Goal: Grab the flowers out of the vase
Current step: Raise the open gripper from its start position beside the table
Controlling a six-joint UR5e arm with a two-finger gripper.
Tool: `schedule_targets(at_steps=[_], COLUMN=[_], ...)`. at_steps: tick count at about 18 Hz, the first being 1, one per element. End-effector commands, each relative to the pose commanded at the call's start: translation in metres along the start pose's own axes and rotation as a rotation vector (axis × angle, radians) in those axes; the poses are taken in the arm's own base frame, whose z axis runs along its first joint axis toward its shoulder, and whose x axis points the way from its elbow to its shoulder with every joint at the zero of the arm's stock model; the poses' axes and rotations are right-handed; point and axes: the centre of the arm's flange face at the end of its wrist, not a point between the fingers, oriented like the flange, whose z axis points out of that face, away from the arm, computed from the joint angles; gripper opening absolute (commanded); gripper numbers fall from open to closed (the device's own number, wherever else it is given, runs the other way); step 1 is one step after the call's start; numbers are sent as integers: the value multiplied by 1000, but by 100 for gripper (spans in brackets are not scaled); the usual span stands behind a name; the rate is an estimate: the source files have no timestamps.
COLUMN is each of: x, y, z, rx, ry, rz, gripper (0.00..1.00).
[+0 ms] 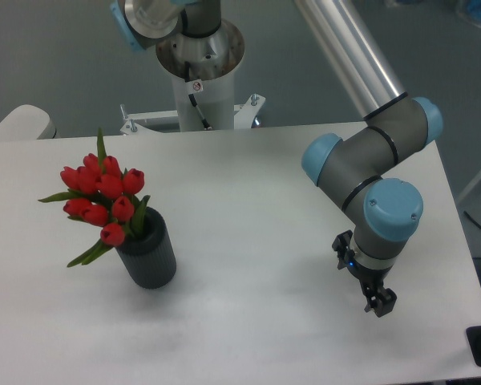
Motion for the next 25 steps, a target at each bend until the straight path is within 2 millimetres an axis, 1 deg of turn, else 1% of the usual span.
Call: schedule_targets(at_steps=[6, 10, 13, 14, 16, 18, 20, 21, 24, 25], x=[2, 7, 17, 21, 32, 51, 68, 76, 103, 112], y=[0, 0, -2, -3, -3, -2, -5, -9, -30, -37], z=[2, 0, 2, -4, -11, -19, -26, -31, -47, -47], rx=[1, 16, 22, 35, 92, 151, 198, 229, 386, 436], ry=[5, 14, 32, 28, 28, 41, 47, 44, 26, 28], rz=[3, -16, -15, -16, -28, -42, -50, -53, -62, -68], gripper=[100, 100, 100, 100, 100, 100, 100, 100, 100, 100])
